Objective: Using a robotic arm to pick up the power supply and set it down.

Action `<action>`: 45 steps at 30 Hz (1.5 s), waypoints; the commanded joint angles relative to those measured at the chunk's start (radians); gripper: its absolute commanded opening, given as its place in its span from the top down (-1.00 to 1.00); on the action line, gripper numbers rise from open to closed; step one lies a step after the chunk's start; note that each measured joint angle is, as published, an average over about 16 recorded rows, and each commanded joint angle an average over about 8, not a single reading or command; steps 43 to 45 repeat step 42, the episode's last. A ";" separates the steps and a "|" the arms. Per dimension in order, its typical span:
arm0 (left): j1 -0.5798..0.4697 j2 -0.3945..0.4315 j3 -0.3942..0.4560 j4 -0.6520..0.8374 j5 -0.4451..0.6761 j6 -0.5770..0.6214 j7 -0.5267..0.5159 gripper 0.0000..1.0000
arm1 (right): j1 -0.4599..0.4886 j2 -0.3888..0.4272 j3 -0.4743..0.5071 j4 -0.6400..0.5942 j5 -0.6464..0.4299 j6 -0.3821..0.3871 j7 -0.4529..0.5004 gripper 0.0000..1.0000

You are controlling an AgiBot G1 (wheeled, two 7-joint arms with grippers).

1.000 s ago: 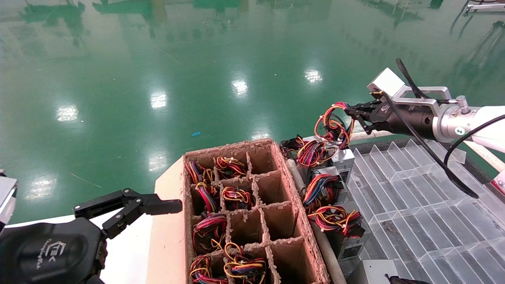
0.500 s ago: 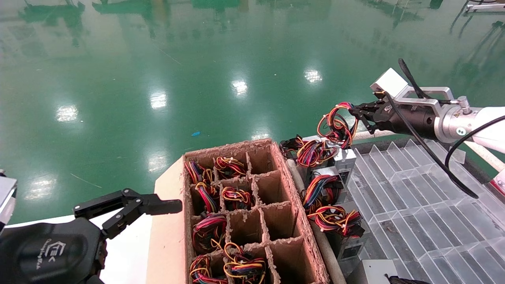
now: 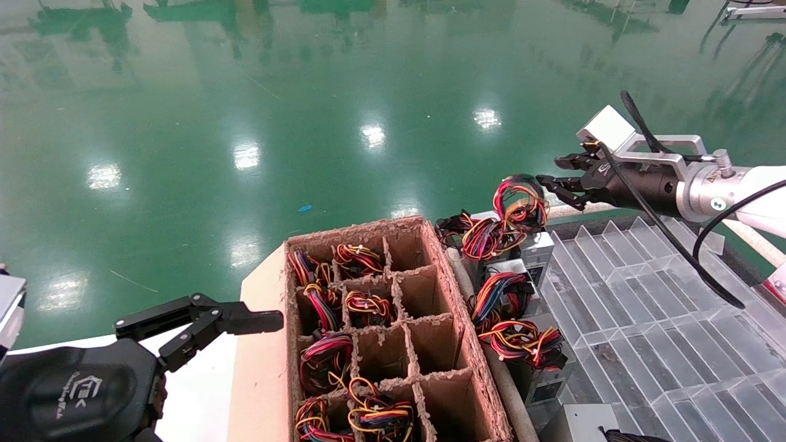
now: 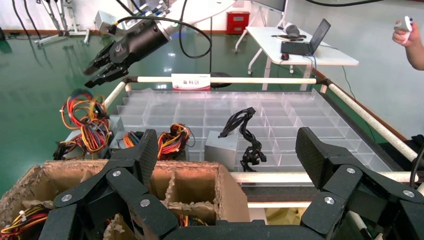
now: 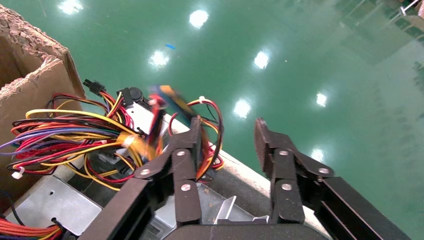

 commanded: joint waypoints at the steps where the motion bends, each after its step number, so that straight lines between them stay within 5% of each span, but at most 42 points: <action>1: 0.000 0.000 0.000 0.000 0.000 0.000 0.000 -1.00 | 0.004 0.002 -0.002 0.001 -0.002 -0.002 0.000 -1.00; 11: 0.000 0.000 0.000 0.001 0.000 0.000 0.000 -1.00 | 0.009 0.032 0.009 0.045 0.026 -0.068 0.038 -1.00; 39: 0.000 0.000 0.001 0.001 -0.001 0.000 0.001 -1.00 | -0.396 0.241 0.127 0.638 0.374 -0.322 0.243 -1.00; 45: 0.000 0.000 0.001 0.001 -0.001 0.000 0.001 -1.00 | -0.418 0.253 0.133 0.670 0.393 -0.335 0.254 -1.00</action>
